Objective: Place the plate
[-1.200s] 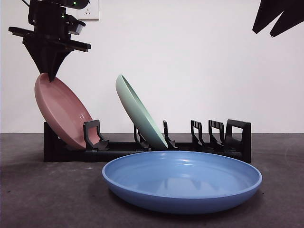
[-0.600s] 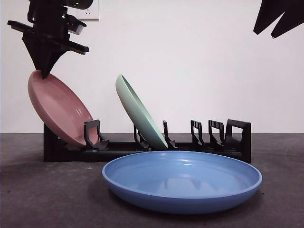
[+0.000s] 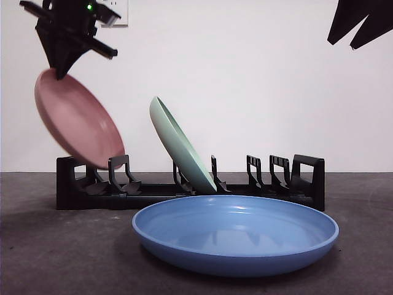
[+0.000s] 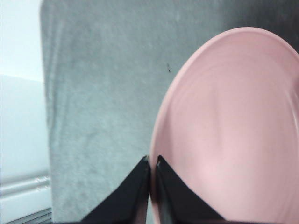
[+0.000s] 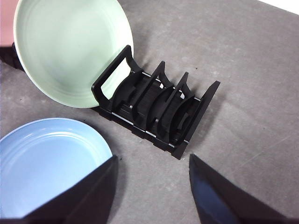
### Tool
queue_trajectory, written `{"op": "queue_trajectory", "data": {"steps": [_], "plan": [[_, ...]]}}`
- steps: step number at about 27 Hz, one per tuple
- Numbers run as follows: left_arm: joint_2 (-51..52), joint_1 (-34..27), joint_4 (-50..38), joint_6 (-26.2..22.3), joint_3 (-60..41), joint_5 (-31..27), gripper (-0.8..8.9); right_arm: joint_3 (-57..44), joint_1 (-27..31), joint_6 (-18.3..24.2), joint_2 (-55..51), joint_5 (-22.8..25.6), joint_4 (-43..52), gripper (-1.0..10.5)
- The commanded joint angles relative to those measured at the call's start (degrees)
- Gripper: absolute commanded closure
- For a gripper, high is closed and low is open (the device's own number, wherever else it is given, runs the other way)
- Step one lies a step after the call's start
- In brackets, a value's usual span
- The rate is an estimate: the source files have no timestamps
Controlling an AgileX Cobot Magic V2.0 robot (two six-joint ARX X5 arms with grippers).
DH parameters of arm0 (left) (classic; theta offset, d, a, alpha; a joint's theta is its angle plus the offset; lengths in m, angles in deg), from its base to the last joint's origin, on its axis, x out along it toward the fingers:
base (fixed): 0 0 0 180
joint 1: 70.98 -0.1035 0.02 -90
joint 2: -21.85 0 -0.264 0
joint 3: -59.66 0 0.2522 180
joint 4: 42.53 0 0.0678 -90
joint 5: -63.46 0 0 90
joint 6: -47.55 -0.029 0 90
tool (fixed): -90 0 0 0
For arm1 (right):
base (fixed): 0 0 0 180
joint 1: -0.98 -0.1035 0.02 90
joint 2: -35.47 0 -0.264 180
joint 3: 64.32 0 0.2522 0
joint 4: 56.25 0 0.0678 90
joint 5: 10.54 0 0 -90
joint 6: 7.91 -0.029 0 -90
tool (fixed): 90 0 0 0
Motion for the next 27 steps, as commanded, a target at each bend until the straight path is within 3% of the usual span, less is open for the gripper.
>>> {"op": "queue_trajectory", "data": {"steps": [1, 9, 16, 22, 27], "plan": [[-1.2, 0.5, 0.6, -1.1, 4.1, -0.8, 8.03, 0.7, -0.3, -0.7, 0.4, -0.2, 0.2, 7.1], [-1.0, 0.3, 5.2, -0.9, 9.8, -2.2, 8.03, 0.7, -0.3, -1.1, 0.4, -0.2, 0.2, 7.1], [0.1, -0.9, 8.2, 2.0, 10.1, -1.9, 8.03, 0.7, -0.3, -1.1, 0.4, -0.2, 0.1, 7.1], [1.3, -3.0, 8.5, 3.3, 10.1, 6.7, 8.03, 0.7, -0.3, -1.1, 0.4, -0.2, -0.3, 7.1], [3.7, -4.8, 8.8, 3.6, 10.0, 10.2, 8.03, 0.7, -0.3, -1.1, 0.4, -0.2, -0.8, 7.1]]}}
